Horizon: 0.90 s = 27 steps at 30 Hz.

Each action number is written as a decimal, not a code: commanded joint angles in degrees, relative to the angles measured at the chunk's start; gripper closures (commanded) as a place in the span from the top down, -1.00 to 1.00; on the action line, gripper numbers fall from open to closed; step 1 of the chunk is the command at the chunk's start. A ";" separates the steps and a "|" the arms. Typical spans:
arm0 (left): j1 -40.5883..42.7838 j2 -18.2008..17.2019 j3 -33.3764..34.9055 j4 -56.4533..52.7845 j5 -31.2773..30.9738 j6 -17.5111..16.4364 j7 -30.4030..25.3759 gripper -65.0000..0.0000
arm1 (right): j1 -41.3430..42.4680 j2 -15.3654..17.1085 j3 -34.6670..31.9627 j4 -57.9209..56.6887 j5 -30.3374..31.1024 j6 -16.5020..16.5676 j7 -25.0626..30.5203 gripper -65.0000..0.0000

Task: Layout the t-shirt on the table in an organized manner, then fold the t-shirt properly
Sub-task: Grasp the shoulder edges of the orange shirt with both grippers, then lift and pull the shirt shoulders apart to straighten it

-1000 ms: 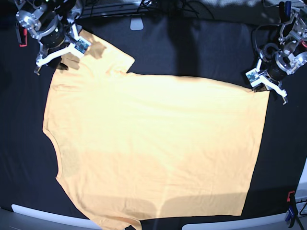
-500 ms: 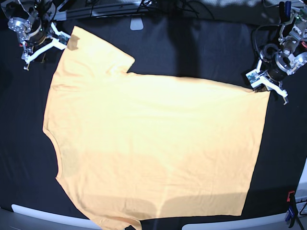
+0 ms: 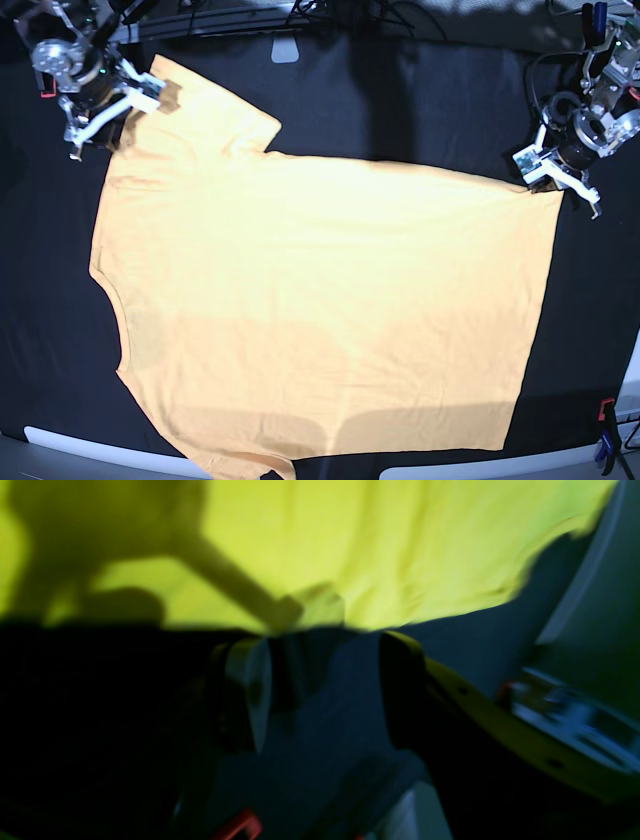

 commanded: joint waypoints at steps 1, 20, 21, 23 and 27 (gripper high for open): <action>-0.13 -1.11 -0.24 0.13 0.61 -0.22 2.08 -1.00 | 1.53 0.20 -1.60 -0.17 0.20 -0.92 0.48 0.03; 0.24 -1.18 -0.24 0.13 -0.17 -0.22 2.36 -1.00 | 9.03 -0.28 -9.05 -1.49 1.70 -6.03 -4.96 -1.00; 0.31 -1.20 -0.24 0.13 -0.76 -0.20 2.56 -1.00 | 8.87 0.31 -9.05 -0.94 3.13 -6.05 -5.70 -1.00; 0.35 -1.51 -0.24 0.15 -3.37 -0.22 3.04 -1.00 | 8.22 1.90 -9.05 0.66 5.77 -6.10 -6.69 -1.00; 0.37 -3.48 -0.24 0.98 -10.14 -0.22 6.84 -1.00 | 5.33 4.85 -8.39 4.61 8.46 -6.25 -8.33 -1.00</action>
